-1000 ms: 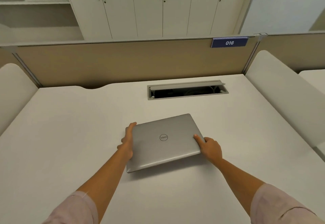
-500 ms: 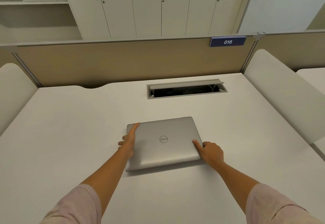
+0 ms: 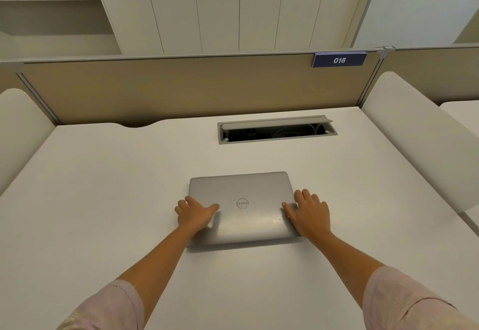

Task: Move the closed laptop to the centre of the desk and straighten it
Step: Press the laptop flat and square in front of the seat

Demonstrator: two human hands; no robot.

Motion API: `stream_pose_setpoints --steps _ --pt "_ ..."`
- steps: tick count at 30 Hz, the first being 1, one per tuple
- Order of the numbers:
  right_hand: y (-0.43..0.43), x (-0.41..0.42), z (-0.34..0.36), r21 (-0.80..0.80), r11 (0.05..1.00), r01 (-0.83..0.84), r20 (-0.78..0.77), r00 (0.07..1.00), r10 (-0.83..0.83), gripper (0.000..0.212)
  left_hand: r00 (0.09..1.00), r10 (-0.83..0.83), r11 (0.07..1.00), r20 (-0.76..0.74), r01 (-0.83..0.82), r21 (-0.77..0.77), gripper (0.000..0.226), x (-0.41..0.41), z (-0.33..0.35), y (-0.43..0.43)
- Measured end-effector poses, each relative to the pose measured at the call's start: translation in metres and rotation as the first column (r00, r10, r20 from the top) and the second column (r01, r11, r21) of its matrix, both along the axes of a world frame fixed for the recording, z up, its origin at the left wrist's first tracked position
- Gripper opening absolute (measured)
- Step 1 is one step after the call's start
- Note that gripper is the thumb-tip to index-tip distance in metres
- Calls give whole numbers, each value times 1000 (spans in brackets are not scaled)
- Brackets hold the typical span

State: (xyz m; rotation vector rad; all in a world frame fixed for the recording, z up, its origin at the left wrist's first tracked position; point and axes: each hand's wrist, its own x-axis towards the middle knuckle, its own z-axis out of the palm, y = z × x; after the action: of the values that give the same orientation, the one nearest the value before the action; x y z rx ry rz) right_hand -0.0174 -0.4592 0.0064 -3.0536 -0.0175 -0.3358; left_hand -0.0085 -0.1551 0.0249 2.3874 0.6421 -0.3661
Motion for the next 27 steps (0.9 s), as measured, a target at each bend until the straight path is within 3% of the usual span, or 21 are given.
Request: stream_pose_setpoints --steps 2,5,7,10,27 --pt "9 0 1 96 984 -152 44 988 148 39 973 -192 973 125 172 152 108 -13 -8 -2" --pt "25 -7 -5 171 860 -481 -18 871 491 55 810 -531 839 248 462 289 95 -32 -25 -1" --pt "35 -12 -12 148 777 -612 -111 770 628 66 661 -716 692 224 630 353 90 -42 -36 1" --pt "43 -17 -22 121 706 -698 -216 675 705 73 505 -846 520 170 709 476 90 -51 -48 3" --pt "40 0 -22 20 651 -759 -317 612 724 68 519 -844 498 137 661 561 88 -47 -46 -2"
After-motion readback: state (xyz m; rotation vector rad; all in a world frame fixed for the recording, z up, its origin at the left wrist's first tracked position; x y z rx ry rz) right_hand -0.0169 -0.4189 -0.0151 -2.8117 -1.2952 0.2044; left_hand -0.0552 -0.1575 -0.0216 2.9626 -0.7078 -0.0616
